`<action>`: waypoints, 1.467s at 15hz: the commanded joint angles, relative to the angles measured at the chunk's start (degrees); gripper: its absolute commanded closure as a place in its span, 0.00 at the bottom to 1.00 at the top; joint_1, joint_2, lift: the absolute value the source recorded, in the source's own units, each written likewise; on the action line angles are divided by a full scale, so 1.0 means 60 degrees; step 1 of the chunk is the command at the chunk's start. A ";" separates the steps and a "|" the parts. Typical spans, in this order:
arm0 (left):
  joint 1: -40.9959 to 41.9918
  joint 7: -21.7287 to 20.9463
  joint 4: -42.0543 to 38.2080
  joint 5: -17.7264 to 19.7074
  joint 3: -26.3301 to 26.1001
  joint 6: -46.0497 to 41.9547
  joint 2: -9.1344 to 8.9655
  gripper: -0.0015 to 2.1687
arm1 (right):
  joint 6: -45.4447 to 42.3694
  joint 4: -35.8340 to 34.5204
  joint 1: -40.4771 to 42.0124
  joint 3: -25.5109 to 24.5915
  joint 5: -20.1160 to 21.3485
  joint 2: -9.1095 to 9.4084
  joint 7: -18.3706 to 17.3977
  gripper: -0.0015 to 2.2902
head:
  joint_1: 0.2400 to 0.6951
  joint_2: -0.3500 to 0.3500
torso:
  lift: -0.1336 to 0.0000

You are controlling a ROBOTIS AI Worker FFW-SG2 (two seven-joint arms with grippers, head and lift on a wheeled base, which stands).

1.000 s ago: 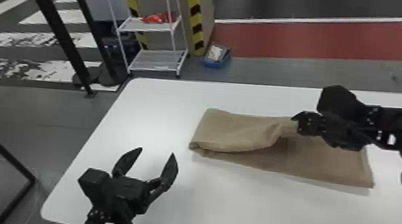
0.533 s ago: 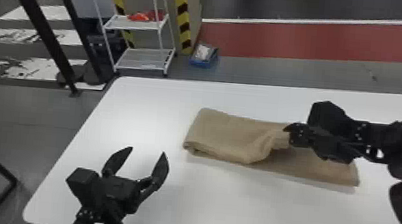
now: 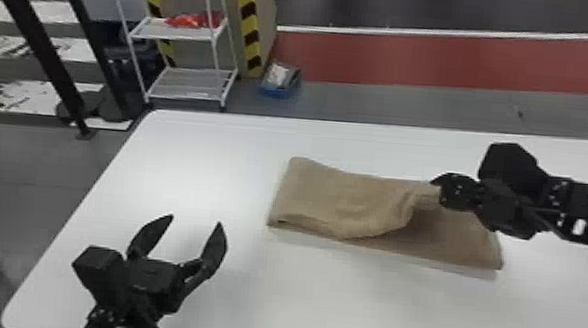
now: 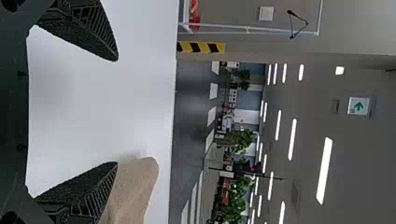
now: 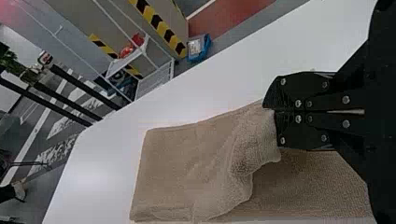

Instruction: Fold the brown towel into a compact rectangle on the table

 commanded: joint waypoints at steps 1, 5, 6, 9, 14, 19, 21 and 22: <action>-0.0027 -0.0007 0.0015 -0.0003 -0.0058 -0.0002 -0.0025 0.04 | -0.0187 0.0297 -0.0036 0.0050 0.0014 0.0068 -0.0074 0.62 | 1.00 0.70 | 0.08; 0.0046 -0.0007 0.0000 -0.0033 -0.0043 0.0027 -0.0025 0.04 | -0.0041 -0.0318 0.0125 -0.0785 -0.0528 -0.0313 0.0058 0.62 | 1.00 0.69 | 0.08; 0.0061 -0.0007 0.0000 -0.0033 -0.0029 0.0027 -0.0025 0.04 | -0.0012 -0.0524 0.0301 -0.1078 -0.0689 -0.0503 0.0072 0.62 | 1.00 0.69 | 0.08; 0.0046 -0.0007 0.0000 -0.0047 -0.0043 0.0027 -0.0025 0.04 | -0.0129 -0.0333 0.0565 -0.1048 -0.0542 -0.0606 -0.0016 0.62 | 1.00 0.62 | 0.08; 0.0061 -0.0022 -0.0044 -0.0076 -0.0073 0.0027 -0.0025 0.04 | -0.0129 -0.0099 0.0404 -0.0916 -0.0498 -0.0650 -0.0016 0.62 | 1.00 0.61 | 0.08; 0.0032 -0.0022 -0.0029 -0.0076 -0.0102 0.0086 -0.0025 0.04 | 0.0662 -0.0172 0.0784 -0.1458 -0.0923 -0.0943 -0.0309 0.00 | 1.00 0.58 | 0.08; 0.0017 -0.0022 -0.0014 -0.0076 -0.0102 0.0086 -0.0025 0.04 | 0.0662 -0.0187 0.0916 -0.1795 -0.1084 -0.0943 -0.0323 0.01 | 1.00 0.53 | 0.08; 0.0017 -0.0022 -0.0014 -0.0076 -0.0102 0.0086 -0.0025 0.04 | 0.0662 -0.0245 0.0989 -0.2044 -0.1450 -0.0943 -0.0323 0.01 | 1.00 0.52 | 0.08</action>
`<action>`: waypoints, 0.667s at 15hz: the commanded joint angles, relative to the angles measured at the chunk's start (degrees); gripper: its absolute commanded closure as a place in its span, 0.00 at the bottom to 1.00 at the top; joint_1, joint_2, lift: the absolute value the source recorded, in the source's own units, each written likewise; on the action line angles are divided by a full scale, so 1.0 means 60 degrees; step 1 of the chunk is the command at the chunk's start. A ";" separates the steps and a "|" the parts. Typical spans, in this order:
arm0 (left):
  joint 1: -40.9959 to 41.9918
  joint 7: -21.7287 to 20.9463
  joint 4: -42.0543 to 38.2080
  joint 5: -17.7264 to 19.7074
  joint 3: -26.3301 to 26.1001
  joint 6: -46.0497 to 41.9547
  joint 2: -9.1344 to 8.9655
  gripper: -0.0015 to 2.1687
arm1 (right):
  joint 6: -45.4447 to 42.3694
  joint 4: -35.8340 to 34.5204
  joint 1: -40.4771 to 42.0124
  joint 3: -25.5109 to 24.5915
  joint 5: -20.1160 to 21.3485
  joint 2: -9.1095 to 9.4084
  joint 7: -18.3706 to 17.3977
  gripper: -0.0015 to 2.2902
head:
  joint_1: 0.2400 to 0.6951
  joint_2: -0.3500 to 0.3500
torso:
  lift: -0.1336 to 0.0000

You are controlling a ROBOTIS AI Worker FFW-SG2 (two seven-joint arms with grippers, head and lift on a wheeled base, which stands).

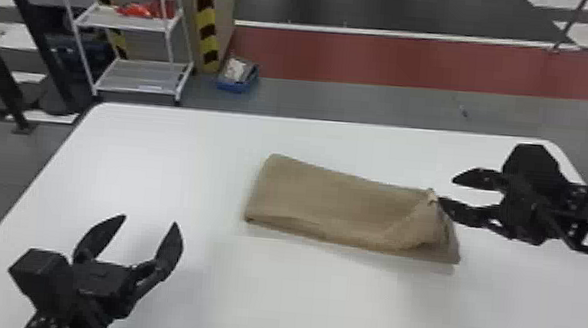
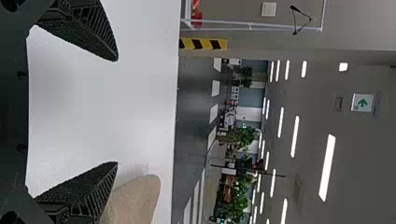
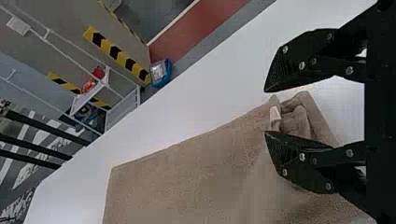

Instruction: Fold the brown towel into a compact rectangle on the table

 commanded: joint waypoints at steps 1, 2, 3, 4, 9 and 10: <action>-0.0021 0.0000 0.0021 0.0000 0.0000 0.0000 -0.0025 0.04 | -0.0024 -0.0068 0.0192 -0.0564 -0.0790 0.0026 -0.0002 0.01 | 1.00 0.51 | 0.08; -0.0036 0.0000 0.0036 0.0000 0.0000 0.0000 -0.0025 0.04 | 0.0093 -0.0083 0.0280 -0.0754 -0.1068 0.0041 -0.0002 0.01 | 1.00 0.50 | 0.08; -0.0036 0.0000 0.0065 0.0000 -0.0015 0.0000 -0.0025 0.04 | 0.0621 -0.0083 0.0310 -0.0901 -0.1522 0.0173 -0.0148 0.01 | 1.00 0.49 | 0.08; -0.0050 0.0000 0.0080 0.0000 -0.0015 0.0000 -0.0025 0.04 | 0.1529 -0.0083 0.0354 -0.1032 -0.2093 0.0349 -0.0309 0.01 | 1.00 0.49 | 0.08; -0.0065 -0.0044 0.0094 -0.0015 -0.0029 0.0000 -0.0025 0.04 | 0.5543 0.0225 0.0061 -0.1428 -0.2328 0.2341 -0.0544 0.01 | 1.00 0.48 | 0.08; -0.0065 -0.0059 0.0109 -0.0029 -0.0044 0.0000 -0.0025 0.04 | 0.5894 0.0430 -0.0086 -0.1574 -0.2401 0.2605 -0.0573 0.01 | 1.00 0.49 | 0.08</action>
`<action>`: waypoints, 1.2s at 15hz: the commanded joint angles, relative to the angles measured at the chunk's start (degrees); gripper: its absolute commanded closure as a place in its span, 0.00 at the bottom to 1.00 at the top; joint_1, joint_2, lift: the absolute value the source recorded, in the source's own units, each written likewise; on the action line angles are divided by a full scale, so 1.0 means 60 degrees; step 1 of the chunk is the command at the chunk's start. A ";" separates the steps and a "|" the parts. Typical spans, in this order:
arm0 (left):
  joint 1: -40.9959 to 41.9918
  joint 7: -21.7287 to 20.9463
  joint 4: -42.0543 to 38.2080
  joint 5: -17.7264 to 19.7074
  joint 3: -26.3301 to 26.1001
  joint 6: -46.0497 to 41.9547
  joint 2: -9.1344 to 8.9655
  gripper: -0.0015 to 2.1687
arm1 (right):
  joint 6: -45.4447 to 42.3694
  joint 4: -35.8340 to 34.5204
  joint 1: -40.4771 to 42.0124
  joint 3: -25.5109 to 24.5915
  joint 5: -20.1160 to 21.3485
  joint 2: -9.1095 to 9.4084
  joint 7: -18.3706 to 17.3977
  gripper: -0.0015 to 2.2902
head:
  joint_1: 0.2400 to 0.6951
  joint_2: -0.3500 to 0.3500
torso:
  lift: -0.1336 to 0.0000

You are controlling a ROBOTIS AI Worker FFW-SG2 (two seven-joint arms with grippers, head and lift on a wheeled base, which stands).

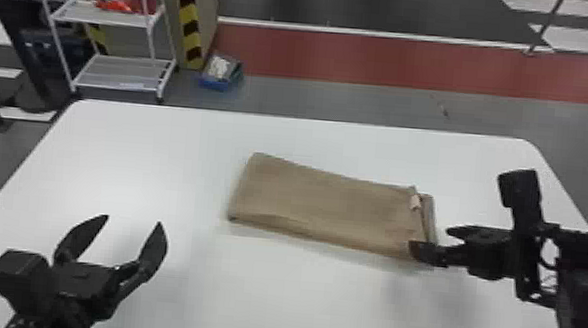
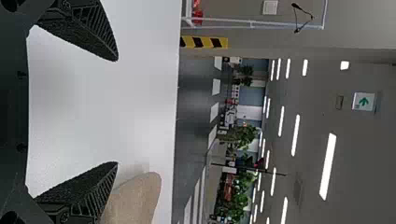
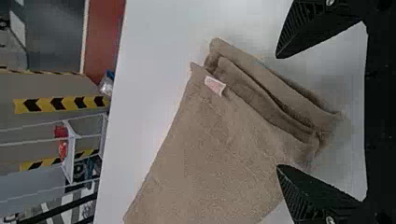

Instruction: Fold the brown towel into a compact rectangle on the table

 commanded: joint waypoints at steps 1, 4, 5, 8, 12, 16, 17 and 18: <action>0.0001 -0.0009 0.0014 -0.0013 -0.0029 0.0000 -0.0025 0.04 | 0.0933 0.0349 -0.0311 -0.0229 -0.0208 0.0596 -0.0275 0.01 | 1.00 0.51 | 0.08; 0.0015 -0.0024 0.0028 0.0001 -0.0044 0.0000 -0.0025 0.04 | 0.1958 0.0861 -0.0779 -0.0288 -0.0208 0.0727 -0.0539 0.02 | 1.00 0.52 | 0.08; 0.0015 -0.0024 0.0043 0.0001 -0.0044 0.0000 -0.0025 0.04 | 0.1958 0.0964 -0.0809 -0.0317 -0.0252 0.0757 -0.0685 0.02 | 1.00 0.52 | 0.08; 0.0001 -0.0024 0.0131 0.0016 -0.0058 -0.0029 -0.0025 0.04 | 0.1812 0.1110 -0.0838 -0.0419 -0.0531 0.0757 -0.0978 0.15 | 1.00 0.51 | 0.08; 0.0001 -0.0024 0.0131 0.0016 -0.0058 -0.0029 -0.0025 0.04 | 0.1871 0.1110 -0.0955 -0.0639 -0.0721 0.0713 -0.0861 0.49 | 1.00 0.50 | 0.08; 0.0001 -0.0039 0.0131 0.0016 -0.0058 -0.0029 -0.0025 0.04 | 0.1871 0.1096 -0.1043 -0.0654 -0.0721 0.0713 -0.0861 0.72 | 1.00 0.50 | 0.08; 0.0015 -0.0039 0.0146 0.0016 -0.0058 -0.0029 -0.0025 0.04 | 0.1812 0.1110 -0.1043 -0.0727 -0.0721 0.0713 -0.0847 0.72 | 1.00 0.50 | 0.08; 0.0015 -0.0039 0.0146 0.0016 -0.0058 -0.0029 -0.0025 0.04 | 0.1812 0.1096 -0.1043 -0.0815 -0.0721 0.0713 -0.0861 0.72 | 1.00 0.50 | 0.08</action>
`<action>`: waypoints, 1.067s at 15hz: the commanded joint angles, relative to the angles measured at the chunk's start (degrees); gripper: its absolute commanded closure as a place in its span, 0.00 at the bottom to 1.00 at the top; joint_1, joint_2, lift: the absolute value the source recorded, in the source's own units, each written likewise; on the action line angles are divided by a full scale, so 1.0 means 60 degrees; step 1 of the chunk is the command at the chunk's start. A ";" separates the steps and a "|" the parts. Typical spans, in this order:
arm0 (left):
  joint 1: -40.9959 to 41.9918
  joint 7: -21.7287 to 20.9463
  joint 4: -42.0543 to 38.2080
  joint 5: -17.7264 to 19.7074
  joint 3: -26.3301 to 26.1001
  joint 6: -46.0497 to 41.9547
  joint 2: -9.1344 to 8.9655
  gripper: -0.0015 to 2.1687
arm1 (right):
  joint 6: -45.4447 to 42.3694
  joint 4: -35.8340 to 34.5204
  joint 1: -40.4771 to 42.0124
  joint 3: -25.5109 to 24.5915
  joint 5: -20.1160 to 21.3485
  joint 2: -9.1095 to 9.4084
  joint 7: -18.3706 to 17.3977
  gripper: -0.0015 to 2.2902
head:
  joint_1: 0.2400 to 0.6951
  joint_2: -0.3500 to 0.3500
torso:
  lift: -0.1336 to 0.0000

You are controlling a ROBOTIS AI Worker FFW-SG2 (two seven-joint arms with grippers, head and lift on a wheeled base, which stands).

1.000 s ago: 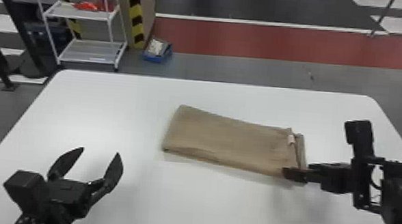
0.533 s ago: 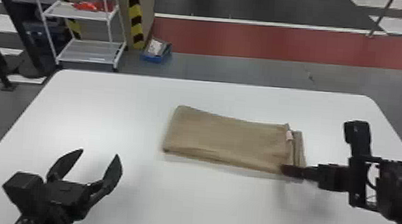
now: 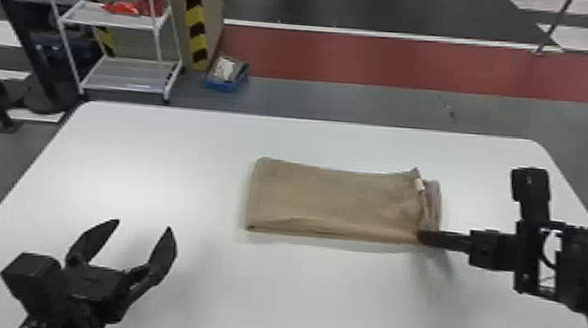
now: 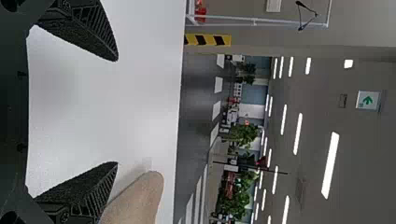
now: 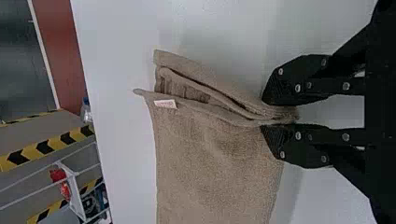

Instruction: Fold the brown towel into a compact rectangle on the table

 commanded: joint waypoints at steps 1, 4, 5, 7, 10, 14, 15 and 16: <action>0.0007 0.0000 0.0008 0.0000 0.0015 -0.0001 -0.0025 0.04 | -0.0179 -0.0060 0.0000 -0.0328 -0.0058 0.0014 -0.0002 0.72 | 1.00 0.49 | 0.08; 0.0022 -0.0015 0.0023 0.0000 0.0000 -0.0001 -0.0025 0.04 | -0.0706 -0.0368 0.0000 -0.1221 -0.0834 -0.0044 -0.0002 0.72 | 1.00 0.47 | 0.08; 0.0022 -0.0015 0.0023 0.0000 0.0000 -0.0001 -0.0025 0.04 | -0.0736 -0.0529 -0.0044 -0.1456 -0.1025 -0.0117 -0.0017 0.72 | 1.00 0.45 | 0.08; 0.0007 -0.0015 0.0023 0.0000 0.0000 -0.0001 -0.0025 0.04 | -0.0794 -0.0690 -0.0190 -0.1763 -0.1318 -0.0308 -0.0017 0.72 | 1.00 0.43 | 0.08; 0.0007 -0.0029 0.0023 0.0000 0.0000 -0.0001 -0.0025 0.04 | -0.0941 -0.1115 -0.0307 -0.1719 -0.1991 -0.0454 -0.0032 0.72 | 1.00 0.39 | 0.08; 0.0066 -0.0029 -0.0006 0.0000 0.0044 -0.0030 -0.0025 0.04 | -0.0853 -0.1964 -0.0381 -0.0064 -0.1816 -0.0161 -0.0090 0.72 | 1.00 0.44 | 0.08; 0.0095 -0.0029 -0.0021 0.0015 0.0059 -0.0030 -0.0025 0.04 | -0.0736 -0.2125 -0.0395 0.0361 -0.1669 -0.0161 -0.0076 0.72 | 1.00 0.50 | 0.08; 0.0125 -0.0029 -0.0021 0.0029 0.0074 -0.0030 -0.0025 0.04 | -0.0472 -0.2301 -0.0395 0.0829 -0.1420 -0.0176 -0.0017 0.72 | 1.00 0.54 | 0.08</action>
